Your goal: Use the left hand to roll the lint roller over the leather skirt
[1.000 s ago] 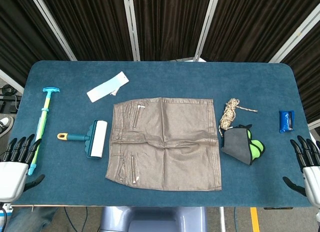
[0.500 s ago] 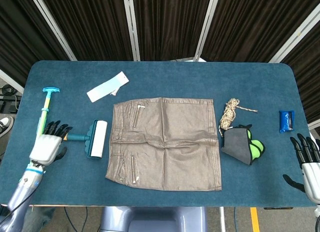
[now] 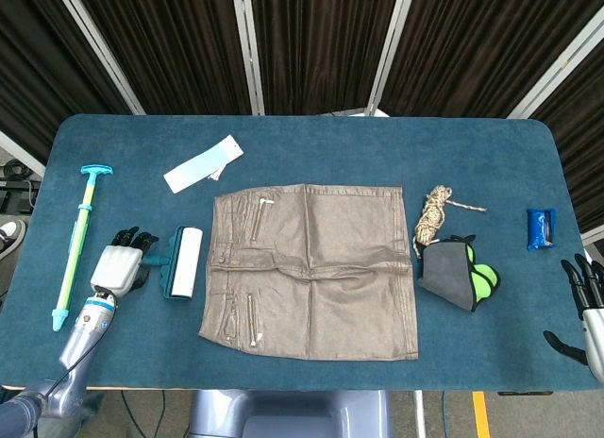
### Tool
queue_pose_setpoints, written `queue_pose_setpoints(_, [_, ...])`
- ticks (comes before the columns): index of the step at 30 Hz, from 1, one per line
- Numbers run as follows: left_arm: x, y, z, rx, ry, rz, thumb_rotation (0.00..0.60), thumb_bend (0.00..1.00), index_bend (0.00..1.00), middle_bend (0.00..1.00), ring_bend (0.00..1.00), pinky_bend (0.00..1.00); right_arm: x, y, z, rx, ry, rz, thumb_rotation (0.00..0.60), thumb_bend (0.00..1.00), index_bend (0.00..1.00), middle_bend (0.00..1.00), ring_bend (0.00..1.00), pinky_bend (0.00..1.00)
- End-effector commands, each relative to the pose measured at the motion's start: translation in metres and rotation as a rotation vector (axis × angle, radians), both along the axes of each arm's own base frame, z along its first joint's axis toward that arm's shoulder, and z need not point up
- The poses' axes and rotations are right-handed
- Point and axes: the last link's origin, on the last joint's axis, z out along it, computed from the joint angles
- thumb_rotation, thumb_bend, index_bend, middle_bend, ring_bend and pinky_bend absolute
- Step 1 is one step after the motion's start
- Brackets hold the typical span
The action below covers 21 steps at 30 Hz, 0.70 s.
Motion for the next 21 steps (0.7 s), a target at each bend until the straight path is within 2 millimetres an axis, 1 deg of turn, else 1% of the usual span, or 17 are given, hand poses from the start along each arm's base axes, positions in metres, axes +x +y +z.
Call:
queue_pose_setpoints(1, [-0.001, 0.001, -0.004, 0.006, -0.008, 0.007, 0.600, 0.49, 0.21, 0.19, 0.10, 0.12, 0.000, -0.001, 0.000, 0.004, 0.000, 0.000, 0.600, 0.00, 0.00, 0.00, 0.00, 0.00])
queue_pose_setpoints(5, [-0.006, 0.002, -0.011, 0.019, -0.006, 0.029, 0.600, 0.49, 0.22, 0.22, 0.12, 0.13, 0.001, -0.002, -0.001, 0.009, -0.003, -0.001, 0.600, 0.00, 0.00, 0.00, 0.00, 0.00])
queue_pose_setpoints(8, [-0.006, 0.003, -0.016, 0.026, -0.024, 0.034, 0.600, 0.50, 0.26, 0.25, 0.15, 0.16, 0.001, -0.003, -0.002, 0.011, -0.003, -0.002, 0.600, 0.00, 0.00, 0.00, 0.00, 0.00])
queue_pose_setpoints(10, [-0.005, 0.004, -0.018, 0.042, -0.049, 0.026, 0.600, 0.53, 0.31, 0.31, 0.20, 0.22, 0.000, -0.004, -0.002, 0.012, -0.004, -0.007, 0.600, 0.00, 0.00, 0.00, 0.00, 0.00])
queue_pose_setpoints(13, [-0.003, 0.005, -0.019, 0.059, -0.067, 0.008, 0.600, 0.57, 0.38, 0.38, 0.26, 0.29, -0.001, -0.005, -0.002, 0.012, -0.005, -0.011, 0.600, 0.00, 0.00, 0.00, 0.00, 0.00])
queue_pose_setpoints(16, [-0.003, 0.007, -0.019, 0.067, -0.062, -0.002, 0.600, 0.67, 0.48, 0.46, 0.33, 0.34, -0.001, -0.006, -0.002, 0.015, -0.004, -0.014, 0.600, 0.00, 0.00, 0.00, 0.00, 0.00])
queue_pose_setpoints(17, [-0.003, 0.007, -0.019, 0.072, -0.062, -0.007, 0.600, 0.72, 0.51, 0.48, 0.35, 0.36, -0.001, -0.007, -0.002, 0.016, -0.003, -0.015, 0.600, 0.00, 0.00, 0.00, 0.00, 0.00])
queue_pose_setpoints(19, [-0.002, 0.008, -0.019, 0.081, -0.069, -0.016, 0.600, 0.88, 0.60, 0.53, 0.39, 0.39, -0.002, -0.007, -0.003, 0.017, -0.001, -0.018, 0.600, 0.00, 0.00, 0.00, 0.00, 0.00])
queue_pose_setpoints(21, [-0.002, 0.008, -0.019, 0.084, -0.069, -0.027, 0.600, 0.98, 0.69, 0.58, 0.43, 0.42, -0.002, -0.007, -0.003, 0.017, 0.000, -0.019, 0.600, 0.00, 0.00, 0.00, 0.00, 0.00])
